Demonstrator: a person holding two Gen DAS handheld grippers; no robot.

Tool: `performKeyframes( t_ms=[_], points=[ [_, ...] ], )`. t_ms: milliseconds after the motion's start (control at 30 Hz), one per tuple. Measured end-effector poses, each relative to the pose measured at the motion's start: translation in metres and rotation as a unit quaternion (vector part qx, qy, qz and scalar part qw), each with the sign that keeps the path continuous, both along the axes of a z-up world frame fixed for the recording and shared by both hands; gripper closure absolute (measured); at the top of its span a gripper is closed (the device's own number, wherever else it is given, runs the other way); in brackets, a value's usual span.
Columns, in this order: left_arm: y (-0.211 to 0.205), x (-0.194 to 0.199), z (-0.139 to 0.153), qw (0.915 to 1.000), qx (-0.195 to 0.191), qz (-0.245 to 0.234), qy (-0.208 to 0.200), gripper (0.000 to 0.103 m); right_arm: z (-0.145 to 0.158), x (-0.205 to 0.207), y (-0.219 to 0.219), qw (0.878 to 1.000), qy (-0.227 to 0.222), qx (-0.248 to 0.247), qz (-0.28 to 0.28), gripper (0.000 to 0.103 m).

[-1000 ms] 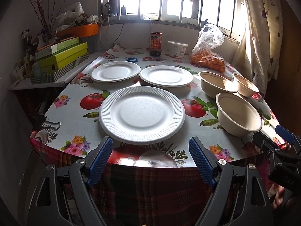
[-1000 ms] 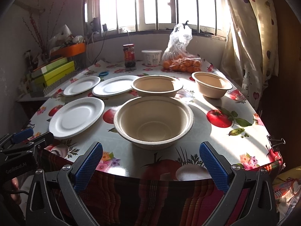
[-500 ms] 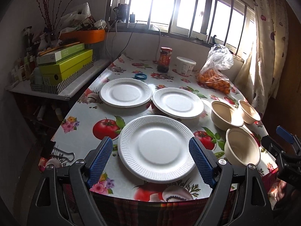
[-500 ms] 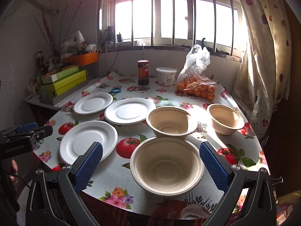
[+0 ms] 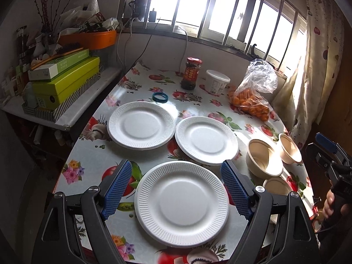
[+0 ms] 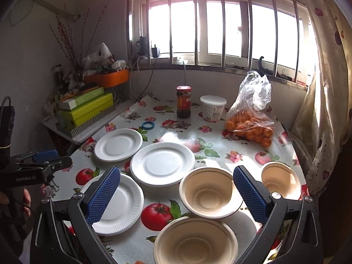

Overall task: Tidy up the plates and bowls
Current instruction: 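Move both grippers forward toward the white paper plates, then close the right gripper on the rim of a white paper plate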

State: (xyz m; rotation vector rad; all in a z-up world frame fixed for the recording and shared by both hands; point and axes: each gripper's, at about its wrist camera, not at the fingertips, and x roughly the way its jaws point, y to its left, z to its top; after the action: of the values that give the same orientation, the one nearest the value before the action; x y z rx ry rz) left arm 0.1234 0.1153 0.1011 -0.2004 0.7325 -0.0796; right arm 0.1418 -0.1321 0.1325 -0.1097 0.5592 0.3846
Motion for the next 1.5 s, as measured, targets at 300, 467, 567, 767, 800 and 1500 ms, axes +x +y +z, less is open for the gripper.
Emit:
performKeyframes(
  t_ms=[300, 467, 567, 767, 800, 1500],
  points=[
    [-0.013, 0.042, -0.01, 0.9993, 0.008, 0.009, 0.035, 0.02, -0.005, 0.077, 0.002, 0.998, 0.049, -0.015, 0.044, 0.0],
    [-0.017, 0.072, -0.02, 0.9981, -0.006, 0.008, 0.061, 0.02, -0.019, 0.118, 0.008, 0.995, 0.085, -0.021, 0.056, 0.0],
    [-0.017, 0.091, -0.03, 0.9961, -0.038, 0.005, 0.08, 0.02, -0.029, 0.143, 0.014, 0.991, 0.108, -0.024, 0.07, 0.0],
    [-0.024, 0.119, -0.048, 0.9946, -0.018, 0.015, 0.101, 0.02, -0.058, 0.193, 0.022, 0.98, 0.177, -0.034, 0.084, 0.01],
    [-0.025, 0.123, -0.052, 0.9941, -0.014, 0.017, 0.106, 0.02, -0.064, 0.199, 0.022, 0.978, 0.187, -0.036, 0.083, 0.012],
    [-0.02, 0.157, -0.09, 0.9816, -0.03, 0.029, 0.186, 0.027, -0.127, 0.252, 0.026, 0.956, 0.281, -0.067, 0.042, 0.037]
  ],
)
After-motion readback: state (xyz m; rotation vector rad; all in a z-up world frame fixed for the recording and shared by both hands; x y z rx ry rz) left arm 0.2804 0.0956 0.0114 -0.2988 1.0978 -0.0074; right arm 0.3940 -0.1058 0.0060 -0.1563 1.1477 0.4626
